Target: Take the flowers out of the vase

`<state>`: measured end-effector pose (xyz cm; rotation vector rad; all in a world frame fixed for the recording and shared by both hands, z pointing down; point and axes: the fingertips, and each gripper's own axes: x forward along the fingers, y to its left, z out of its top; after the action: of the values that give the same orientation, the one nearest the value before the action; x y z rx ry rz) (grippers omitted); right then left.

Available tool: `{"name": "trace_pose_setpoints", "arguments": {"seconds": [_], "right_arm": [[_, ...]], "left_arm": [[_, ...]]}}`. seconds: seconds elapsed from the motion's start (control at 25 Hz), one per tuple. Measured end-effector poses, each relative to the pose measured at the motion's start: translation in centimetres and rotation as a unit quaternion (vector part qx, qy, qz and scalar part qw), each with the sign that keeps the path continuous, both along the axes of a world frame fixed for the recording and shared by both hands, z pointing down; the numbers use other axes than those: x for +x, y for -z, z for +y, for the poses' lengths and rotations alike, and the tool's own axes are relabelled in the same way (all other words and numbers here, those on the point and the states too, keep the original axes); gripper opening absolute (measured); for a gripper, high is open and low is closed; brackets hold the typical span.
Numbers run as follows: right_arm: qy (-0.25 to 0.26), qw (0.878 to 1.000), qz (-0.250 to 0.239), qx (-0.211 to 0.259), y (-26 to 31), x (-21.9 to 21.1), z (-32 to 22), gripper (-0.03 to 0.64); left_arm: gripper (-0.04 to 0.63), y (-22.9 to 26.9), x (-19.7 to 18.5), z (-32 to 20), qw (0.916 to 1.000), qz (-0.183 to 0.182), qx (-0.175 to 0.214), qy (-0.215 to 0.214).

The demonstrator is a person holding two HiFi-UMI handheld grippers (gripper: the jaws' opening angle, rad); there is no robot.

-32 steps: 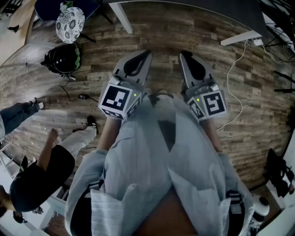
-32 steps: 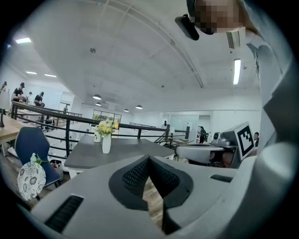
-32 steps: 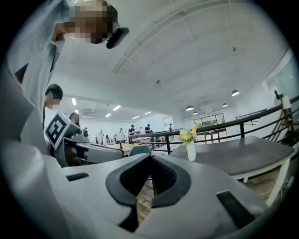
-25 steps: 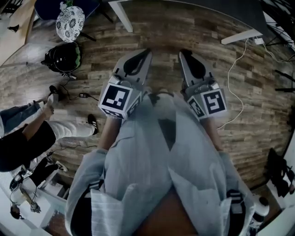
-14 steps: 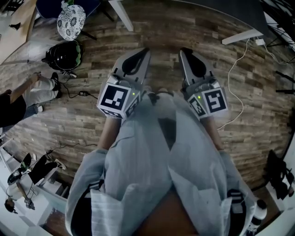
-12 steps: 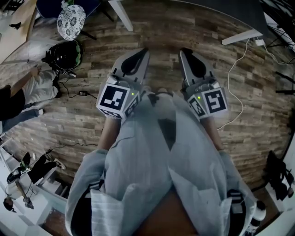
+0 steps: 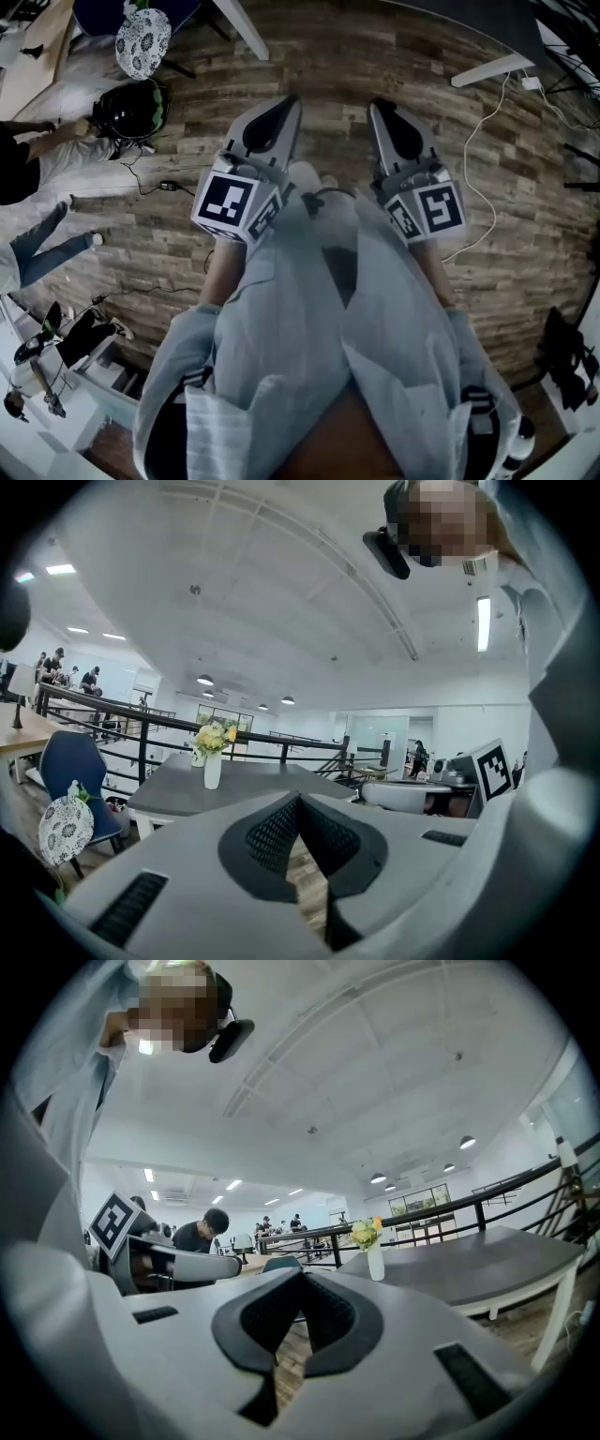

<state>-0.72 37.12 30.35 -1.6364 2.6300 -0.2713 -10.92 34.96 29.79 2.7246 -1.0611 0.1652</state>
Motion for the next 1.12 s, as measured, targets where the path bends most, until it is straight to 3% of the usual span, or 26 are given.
{"name": "trace_pose_setpoints", "arguments": {"seconds": [0.36, 1.12], "right_arm": [[-0.018, 1.0, -0.004, -0.008, -1.1, 1.5, -2.5, -0.002], [-0.039, 0.999, 0.016, 0.011, 1.1, 1.5, -19.7, -0.002]], "left_arm": [[0.011, -0.9, 1.2, -2.6, 0.9998, -0.007, 0.005, -0.018], [0.012, 0.5, 2.5, -19.9, 0.9979, 0.011, 0.022, -0.059]]}}
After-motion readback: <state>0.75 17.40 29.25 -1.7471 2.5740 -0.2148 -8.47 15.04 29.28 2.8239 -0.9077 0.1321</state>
